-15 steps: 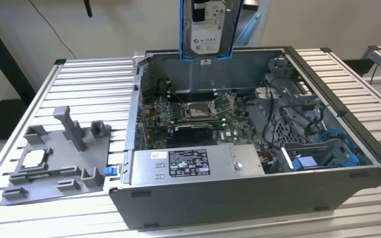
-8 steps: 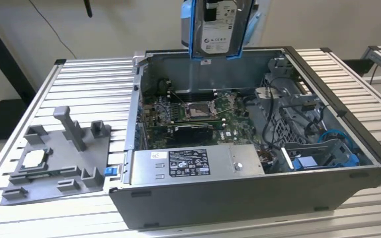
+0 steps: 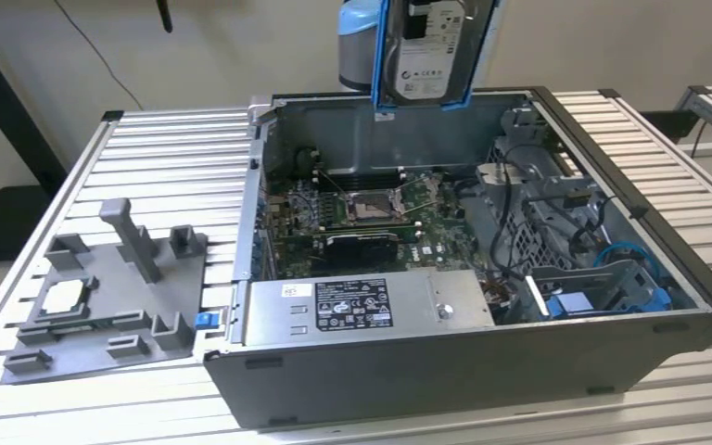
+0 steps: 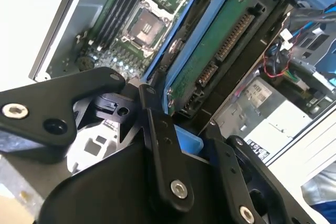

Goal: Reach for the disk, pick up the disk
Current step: 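Pick up the disk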

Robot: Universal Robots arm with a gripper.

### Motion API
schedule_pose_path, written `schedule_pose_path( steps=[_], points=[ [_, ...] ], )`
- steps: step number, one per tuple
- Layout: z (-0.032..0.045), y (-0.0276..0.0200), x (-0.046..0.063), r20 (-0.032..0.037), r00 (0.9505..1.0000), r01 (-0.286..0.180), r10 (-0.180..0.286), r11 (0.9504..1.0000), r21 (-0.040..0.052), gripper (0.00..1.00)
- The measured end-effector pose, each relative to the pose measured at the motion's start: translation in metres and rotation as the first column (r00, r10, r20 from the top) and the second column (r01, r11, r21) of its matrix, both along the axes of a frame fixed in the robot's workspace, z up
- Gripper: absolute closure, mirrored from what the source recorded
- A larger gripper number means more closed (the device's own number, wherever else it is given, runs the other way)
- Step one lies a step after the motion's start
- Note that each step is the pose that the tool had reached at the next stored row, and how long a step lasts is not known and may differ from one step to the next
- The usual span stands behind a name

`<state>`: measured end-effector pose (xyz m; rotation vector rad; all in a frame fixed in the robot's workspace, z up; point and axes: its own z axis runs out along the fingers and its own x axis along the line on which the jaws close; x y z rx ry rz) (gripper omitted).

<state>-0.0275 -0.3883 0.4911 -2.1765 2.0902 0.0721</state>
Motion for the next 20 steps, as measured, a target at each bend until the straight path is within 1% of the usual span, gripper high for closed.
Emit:
schedule_pose_path(
  steps=[20],
  points=[
    [0.0000,0.0000,0.054,-0.0014,1.0000,-0.005,0.005,1.0000,0.0001,1.00]
  ],
)
